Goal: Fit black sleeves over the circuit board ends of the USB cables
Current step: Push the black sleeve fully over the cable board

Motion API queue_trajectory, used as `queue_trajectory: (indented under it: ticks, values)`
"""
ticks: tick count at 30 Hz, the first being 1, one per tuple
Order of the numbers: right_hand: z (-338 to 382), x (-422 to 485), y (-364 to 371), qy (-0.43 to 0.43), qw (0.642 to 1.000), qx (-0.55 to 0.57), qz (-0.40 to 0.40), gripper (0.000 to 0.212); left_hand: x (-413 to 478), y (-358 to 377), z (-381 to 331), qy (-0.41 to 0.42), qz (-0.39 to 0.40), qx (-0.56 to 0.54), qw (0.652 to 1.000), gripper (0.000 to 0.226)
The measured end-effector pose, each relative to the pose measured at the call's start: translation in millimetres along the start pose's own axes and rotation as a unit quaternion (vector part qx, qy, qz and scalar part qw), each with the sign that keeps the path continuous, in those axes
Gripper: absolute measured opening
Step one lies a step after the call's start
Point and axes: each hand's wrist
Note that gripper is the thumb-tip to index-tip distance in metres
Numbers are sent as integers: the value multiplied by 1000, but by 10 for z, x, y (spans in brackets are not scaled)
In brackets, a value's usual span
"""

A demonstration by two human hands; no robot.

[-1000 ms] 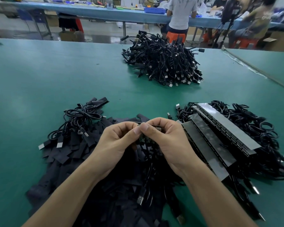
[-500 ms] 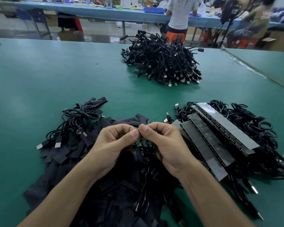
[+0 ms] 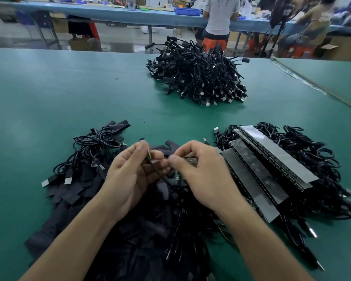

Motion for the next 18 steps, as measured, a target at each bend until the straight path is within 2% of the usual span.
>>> queue_trajectory:
  ticks: [1, 3, 5, 7, 8, 10, 14, 18]
  values:
    - [-6, 12, -77, -9, 997, -73, -39, 12, 17, 5, -29, 12, -11, -10, 1000, 22]
    - [3, 10, -196, -11, 981, -184, -67, 4, 54, -10, -131, 47, -30, -13, 998, 18]
    - [0, -30, -196, -23, 952, -297, -70, 16, 98, -31, -268, 76, -50, -5, 996, 19]
    - [36, -92, -120, -80, 929, -350, -86, 27, 138, -43, -415, 94, -66, 20, 993, 21]
    - [88, -128, -83, -112, 927, -348, -89, 27, 154, -40, -479, 102, -72, 45, 991, 20]
    - [143, -173, -16, -133, 936, -324, -44, 28, 175, -45, -558, 110, -84, 121, 983, 19]
    - [49, -161, 118, -61, 914, -385, 110, 52, 192, -72, -564, 63, -62, 250, 964, 28]
    - [-50, -97, 140, -55, 947, -293, 118, 36, 188, -101, -491, 4, -42, 283, 958, 24]
Point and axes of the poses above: each hand's wrist, its own x-axis towards the middle knuckle, its own y-axis out of the palm, z = x × y, and after that the axes turned 11 degrees about y, right-handed
